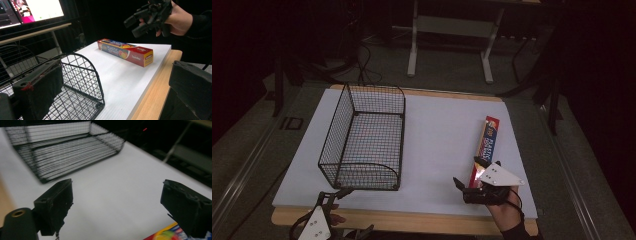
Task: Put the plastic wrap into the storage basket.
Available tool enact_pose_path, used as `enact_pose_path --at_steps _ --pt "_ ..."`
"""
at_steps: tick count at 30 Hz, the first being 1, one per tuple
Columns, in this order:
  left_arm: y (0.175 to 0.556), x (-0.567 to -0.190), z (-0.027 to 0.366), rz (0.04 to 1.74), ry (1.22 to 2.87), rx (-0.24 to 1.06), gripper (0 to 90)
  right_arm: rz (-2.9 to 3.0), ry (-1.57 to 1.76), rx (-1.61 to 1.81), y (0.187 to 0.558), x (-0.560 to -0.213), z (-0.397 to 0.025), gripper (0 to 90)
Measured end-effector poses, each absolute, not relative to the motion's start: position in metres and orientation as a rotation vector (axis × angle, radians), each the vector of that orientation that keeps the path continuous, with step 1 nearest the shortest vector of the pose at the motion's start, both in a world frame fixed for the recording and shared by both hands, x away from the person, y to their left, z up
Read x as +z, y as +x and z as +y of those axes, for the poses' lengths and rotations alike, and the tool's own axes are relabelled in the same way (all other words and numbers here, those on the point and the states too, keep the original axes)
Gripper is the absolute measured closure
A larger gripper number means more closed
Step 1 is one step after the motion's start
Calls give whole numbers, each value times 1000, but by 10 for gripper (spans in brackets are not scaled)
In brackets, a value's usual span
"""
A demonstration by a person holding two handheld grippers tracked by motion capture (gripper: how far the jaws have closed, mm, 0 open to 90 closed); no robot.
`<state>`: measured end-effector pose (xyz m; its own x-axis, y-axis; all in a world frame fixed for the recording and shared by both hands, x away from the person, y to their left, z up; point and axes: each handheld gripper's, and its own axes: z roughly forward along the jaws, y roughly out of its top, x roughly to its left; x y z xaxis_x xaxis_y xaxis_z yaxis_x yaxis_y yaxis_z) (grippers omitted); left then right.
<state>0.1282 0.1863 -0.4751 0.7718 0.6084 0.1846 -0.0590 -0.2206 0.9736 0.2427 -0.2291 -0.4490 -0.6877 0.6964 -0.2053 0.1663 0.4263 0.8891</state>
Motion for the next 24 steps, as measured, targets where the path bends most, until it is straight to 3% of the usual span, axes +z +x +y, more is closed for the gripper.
enact_pose_path --at_steps 24 --pt "129 -475 187 434 1683 636 0 2098 1090 1044 303 -438 -238 107"
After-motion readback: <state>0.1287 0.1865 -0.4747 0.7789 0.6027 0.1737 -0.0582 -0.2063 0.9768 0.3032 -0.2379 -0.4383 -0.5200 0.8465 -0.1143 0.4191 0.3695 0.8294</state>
